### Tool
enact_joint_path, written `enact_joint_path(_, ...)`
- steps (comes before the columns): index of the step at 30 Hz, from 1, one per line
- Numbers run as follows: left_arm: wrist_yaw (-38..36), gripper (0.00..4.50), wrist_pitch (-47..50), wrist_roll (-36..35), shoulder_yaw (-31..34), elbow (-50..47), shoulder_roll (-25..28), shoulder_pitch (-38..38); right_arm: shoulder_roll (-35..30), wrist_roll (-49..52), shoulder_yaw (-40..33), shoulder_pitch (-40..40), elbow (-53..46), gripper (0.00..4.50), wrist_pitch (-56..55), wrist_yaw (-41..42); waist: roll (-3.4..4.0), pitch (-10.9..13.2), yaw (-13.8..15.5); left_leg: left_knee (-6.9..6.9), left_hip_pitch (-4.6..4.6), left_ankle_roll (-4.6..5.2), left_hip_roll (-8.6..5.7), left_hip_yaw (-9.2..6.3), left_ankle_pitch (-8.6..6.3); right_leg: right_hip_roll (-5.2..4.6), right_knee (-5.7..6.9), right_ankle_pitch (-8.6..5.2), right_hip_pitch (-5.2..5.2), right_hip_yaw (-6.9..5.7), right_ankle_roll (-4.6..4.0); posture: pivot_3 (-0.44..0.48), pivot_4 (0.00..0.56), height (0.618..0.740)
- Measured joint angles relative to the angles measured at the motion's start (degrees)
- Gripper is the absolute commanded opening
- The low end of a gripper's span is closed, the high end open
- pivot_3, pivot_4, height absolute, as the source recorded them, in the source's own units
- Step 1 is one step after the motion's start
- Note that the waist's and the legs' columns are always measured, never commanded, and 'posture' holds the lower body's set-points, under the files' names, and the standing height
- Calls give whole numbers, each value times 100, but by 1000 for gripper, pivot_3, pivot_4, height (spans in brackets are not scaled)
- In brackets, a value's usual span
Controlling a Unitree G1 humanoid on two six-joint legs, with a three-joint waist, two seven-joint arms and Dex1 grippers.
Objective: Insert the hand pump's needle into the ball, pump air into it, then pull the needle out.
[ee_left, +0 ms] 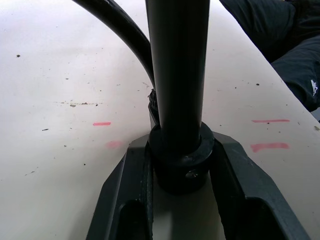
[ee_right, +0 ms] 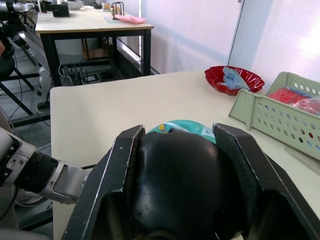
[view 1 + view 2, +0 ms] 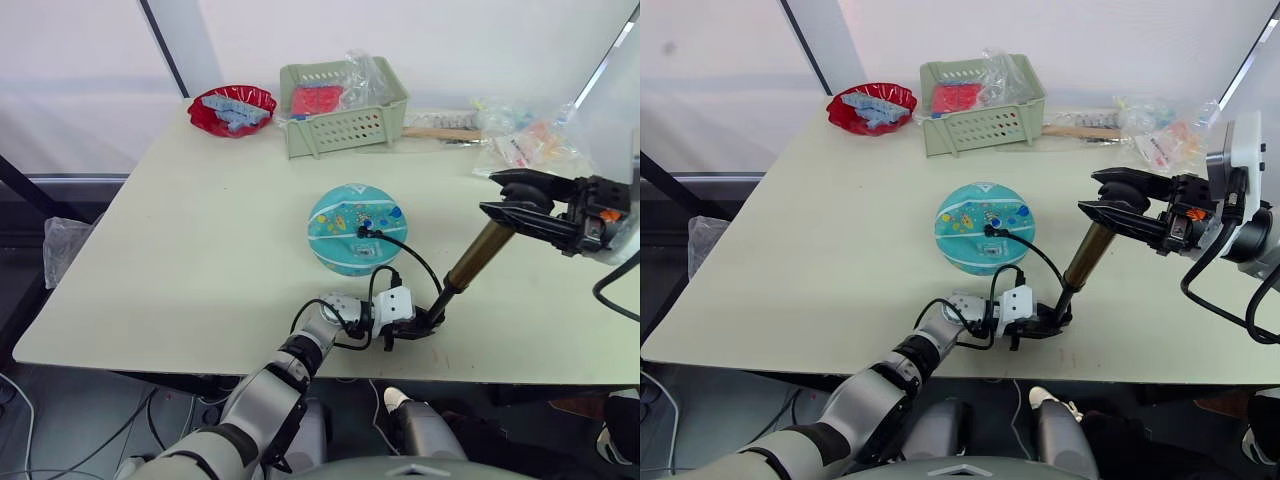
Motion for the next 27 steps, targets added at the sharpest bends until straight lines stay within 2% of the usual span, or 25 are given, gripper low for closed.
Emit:
enact_joint_path(3, -3, 1081, 0, 9, -7, 10, 8, 8, 204, -411, 23, 440, -236, 1787, -331, 22, -19, -16, 0, -3, 4, 0, 1, -5, 0, 5, 0, -2, 1, -5, 5, 0, 150, 736)
enact_joint_path(7, 63, 1081, 0, 22, -6, 60, 25, 14, 574, -1271, 591, 985, -286, 1787, -934, -2, -37, -38, -11, -2, 28, 0, 5, -3, 0, 3, 0, -13, 22, -4, 20, 0, 150, 736)
enact_joint_path(12, 94, 1081, 1, 37, -7, 108, 25, 17, 1116, -2213, 1253, 1468, -64, 1787, -1720, -6, -64, -63, -12, -2, 38, -1, 13, -9, 0, 1, 0, -15, 31, -11, 19, 0, 150, 736)
enact_joint_path(18, 92, 1081, 2, 41, -7, 129, 41, 6, 1590, -3145, 1938, 1659, 439, 1787, -2483, -79, -66, -80, -17, -2, 41, -1, 13, -9, 0, 2, 0, -14, 31, -10, 17, 0, 150, 736)
enact_joint_path(23, 66, 1081, 1, 47, -15, 134, 44, -21, 1713, -3329, 2053, 1721, 652, 1787, -2702, -64, -62, -79, -19, -3, 40, -1, 13, -8, 0, 0, 0, -14, 30, -8, 17, 0, 150, 736)
enact_joint_path(27, 50, 1081, 1, 45, -15, 133, 40, -37, 1757, -3087, 1910, 1664, 612, 1787, -2485, -46, -50, -66, -17, -3, 37, -1, 13, -8, 0, 0, 0, -14, 29, -10, 17, 0, 150, 736)
